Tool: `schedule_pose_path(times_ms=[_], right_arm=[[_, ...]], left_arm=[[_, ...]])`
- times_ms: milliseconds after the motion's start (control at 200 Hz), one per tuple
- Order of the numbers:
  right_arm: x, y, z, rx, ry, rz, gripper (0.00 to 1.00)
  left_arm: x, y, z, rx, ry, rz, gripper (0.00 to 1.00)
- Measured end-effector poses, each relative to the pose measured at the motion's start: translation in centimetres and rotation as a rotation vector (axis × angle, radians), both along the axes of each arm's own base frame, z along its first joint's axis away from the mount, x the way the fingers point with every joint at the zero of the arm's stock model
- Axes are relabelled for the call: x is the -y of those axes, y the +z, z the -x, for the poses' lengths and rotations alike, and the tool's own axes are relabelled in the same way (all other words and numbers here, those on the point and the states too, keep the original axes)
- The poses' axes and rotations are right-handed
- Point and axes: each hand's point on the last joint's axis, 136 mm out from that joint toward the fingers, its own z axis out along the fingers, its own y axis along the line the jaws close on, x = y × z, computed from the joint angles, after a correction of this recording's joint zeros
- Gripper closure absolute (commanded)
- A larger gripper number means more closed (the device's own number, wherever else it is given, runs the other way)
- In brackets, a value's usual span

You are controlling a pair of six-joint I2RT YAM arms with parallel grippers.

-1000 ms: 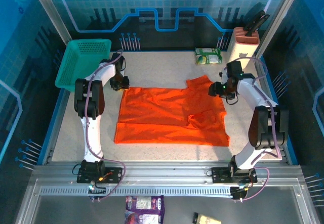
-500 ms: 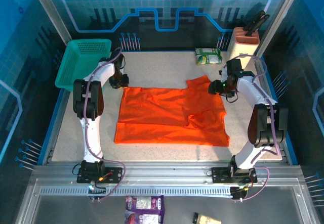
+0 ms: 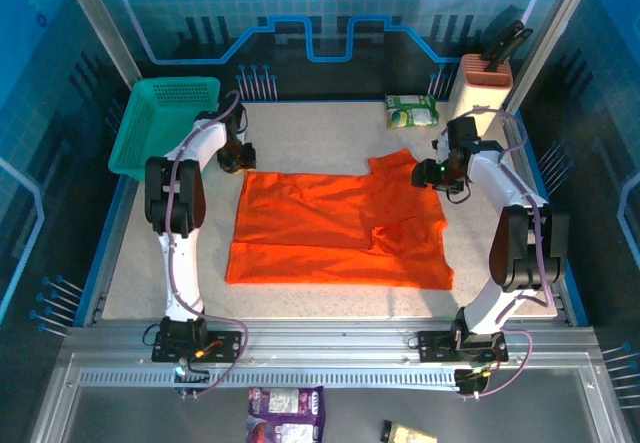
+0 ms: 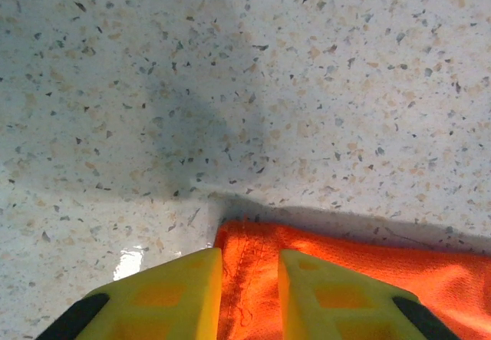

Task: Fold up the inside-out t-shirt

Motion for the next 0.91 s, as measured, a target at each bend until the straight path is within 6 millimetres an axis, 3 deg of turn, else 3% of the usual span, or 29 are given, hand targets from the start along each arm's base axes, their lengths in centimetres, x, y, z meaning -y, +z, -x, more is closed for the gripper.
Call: schedule_pose_path(times_ms=[210, 560, 750, 906], right_arm=[[0.0, 0.0, 0.1, -0.004, 0.0, 0.0, 0.38], [0.0, -0.3, -0.1, -0.012, 0.001, 0.001, 0.38], [0.0, -0.7, -2.1, -0.005, 0.031, 0.017, 0.39], [0.4, -0.9, -5.3, 0.028, 0.082, 0.066, 0.45]], left_arm=[[0.0, -2.0, 0.4, -0.06, -0.003, -0.004, 0.77], [0.0, -2.1, 0.2, -0.068, -0.007, -0.005, 0.97], [0.0, -2.0, 0.2, -0.067, -0.008, -0.005, 1.0], [0.0, -2.0, 0.2, -0.067, -0.007, -0.004, 1.0]])
